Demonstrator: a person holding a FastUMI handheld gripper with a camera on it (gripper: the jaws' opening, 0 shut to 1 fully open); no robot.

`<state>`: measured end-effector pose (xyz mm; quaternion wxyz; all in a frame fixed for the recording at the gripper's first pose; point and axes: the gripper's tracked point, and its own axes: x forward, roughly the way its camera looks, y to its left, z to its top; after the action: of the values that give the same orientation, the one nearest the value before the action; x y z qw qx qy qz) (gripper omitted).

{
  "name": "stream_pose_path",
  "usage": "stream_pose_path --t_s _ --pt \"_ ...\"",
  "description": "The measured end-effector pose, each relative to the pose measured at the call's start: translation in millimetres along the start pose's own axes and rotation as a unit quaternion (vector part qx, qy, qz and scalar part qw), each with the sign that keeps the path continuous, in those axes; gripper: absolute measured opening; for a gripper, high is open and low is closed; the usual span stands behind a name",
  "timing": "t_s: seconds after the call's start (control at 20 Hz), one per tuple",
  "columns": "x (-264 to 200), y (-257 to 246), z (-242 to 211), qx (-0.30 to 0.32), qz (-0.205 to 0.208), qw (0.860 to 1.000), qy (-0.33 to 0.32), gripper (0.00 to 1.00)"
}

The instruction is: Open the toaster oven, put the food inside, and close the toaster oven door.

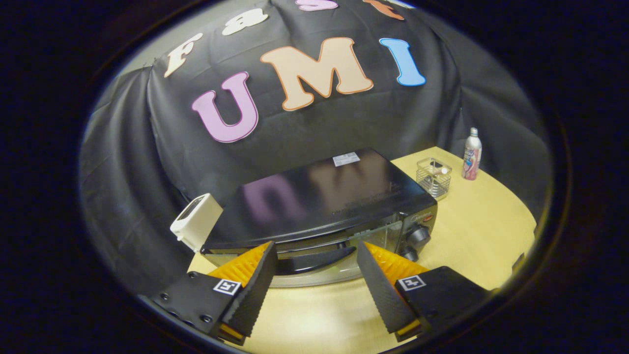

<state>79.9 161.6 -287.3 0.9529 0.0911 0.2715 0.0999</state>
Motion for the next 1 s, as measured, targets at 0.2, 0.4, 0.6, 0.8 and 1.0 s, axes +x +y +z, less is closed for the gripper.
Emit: stream_pose_path --t_s 0.2,0.4,0.6,0.8,1.0 --pt "7.9 0.6 0.9 0.011 -0.001 1.0 0.0 1.0" --pt "5.0 0.6 4.7 0.014 -0.01 1.0 0.009 1.0" --pt "-23.7 26.1 54.7 0.026 0.017 0.999 -0.031 0.97" --pt "-75.0 35.2 126.4 -0.041 0.015 0.994 -0.104 0.99" --pt "-107.5 49.0 164.2 -0.072 0.015 0.987 -0.143 0.99"
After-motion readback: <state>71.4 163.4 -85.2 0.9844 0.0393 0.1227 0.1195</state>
